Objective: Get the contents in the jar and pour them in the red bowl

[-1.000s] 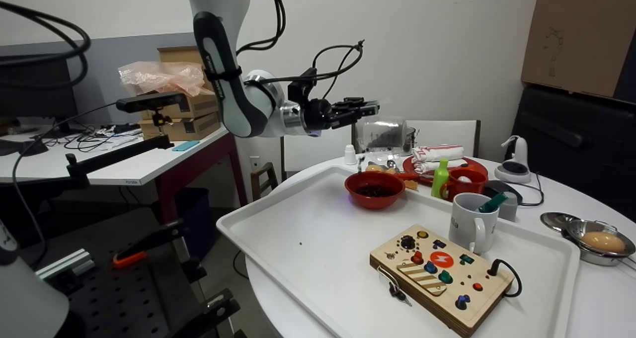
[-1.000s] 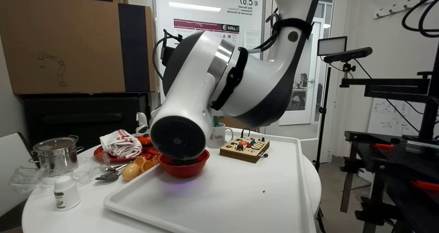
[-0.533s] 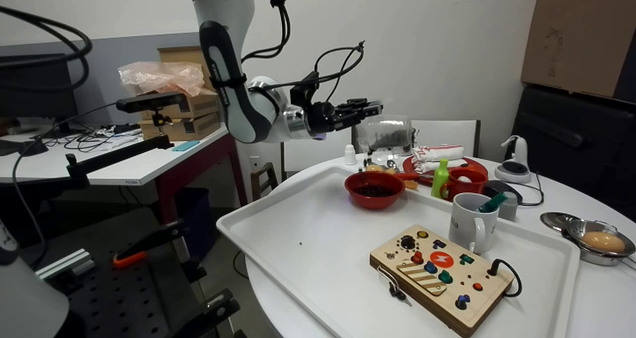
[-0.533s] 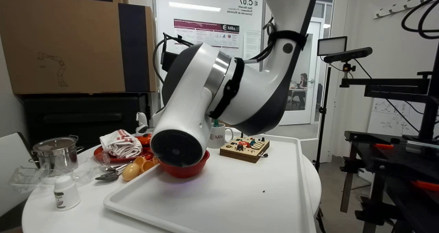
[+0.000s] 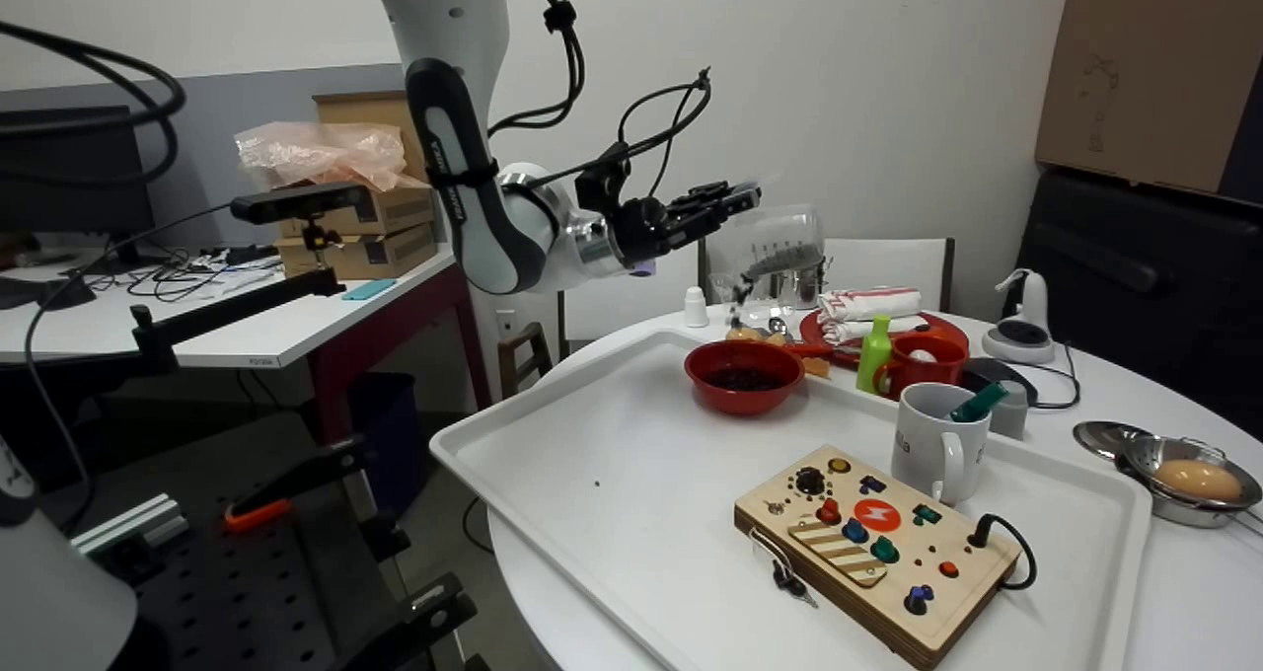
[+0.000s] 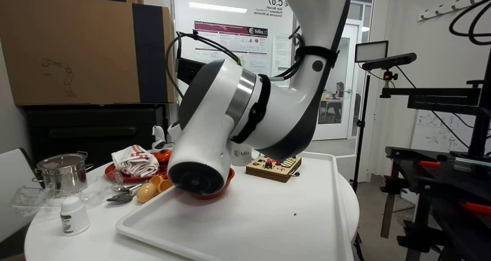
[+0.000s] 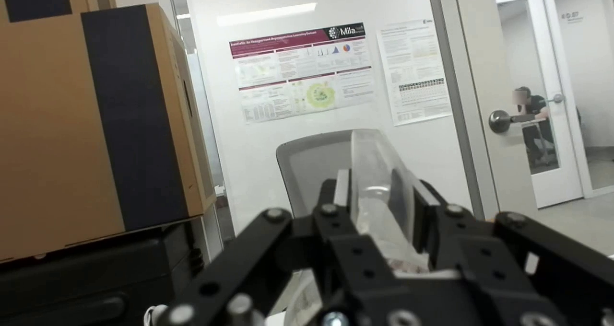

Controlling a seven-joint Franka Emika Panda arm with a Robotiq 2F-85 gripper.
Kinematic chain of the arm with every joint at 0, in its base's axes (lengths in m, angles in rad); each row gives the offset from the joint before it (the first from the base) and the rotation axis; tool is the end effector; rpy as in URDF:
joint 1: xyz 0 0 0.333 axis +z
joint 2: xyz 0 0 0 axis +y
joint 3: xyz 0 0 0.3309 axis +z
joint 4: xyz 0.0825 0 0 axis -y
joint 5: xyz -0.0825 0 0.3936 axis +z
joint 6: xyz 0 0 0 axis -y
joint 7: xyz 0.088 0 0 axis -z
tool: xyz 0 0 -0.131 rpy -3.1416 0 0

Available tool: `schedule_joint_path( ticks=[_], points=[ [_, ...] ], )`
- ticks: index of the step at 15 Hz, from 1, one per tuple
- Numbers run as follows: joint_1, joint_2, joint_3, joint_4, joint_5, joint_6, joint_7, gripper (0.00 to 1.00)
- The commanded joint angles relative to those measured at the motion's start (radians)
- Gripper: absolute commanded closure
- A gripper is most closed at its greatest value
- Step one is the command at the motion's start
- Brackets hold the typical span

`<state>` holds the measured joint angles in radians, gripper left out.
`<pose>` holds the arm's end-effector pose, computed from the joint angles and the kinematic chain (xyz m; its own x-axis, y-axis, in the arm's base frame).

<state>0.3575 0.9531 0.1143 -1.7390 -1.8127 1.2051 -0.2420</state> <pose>0.6111 0.1339 0.1118 0.3667 -0.1756 -0.9136 0.8259 0.5134 0.2328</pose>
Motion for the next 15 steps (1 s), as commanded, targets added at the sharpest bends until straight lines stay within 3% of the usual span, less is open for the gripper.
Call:
schedule_joint_path(
  ticks=[1,15],
  points=[
    [0.019,0.049,-0.017,0.04,-0.039,-0.069,-0.006,0.93],
    [0.041,0.162,-0.055,0.121,-0.094,-0.285,-0.003,0.93]
  ],
)
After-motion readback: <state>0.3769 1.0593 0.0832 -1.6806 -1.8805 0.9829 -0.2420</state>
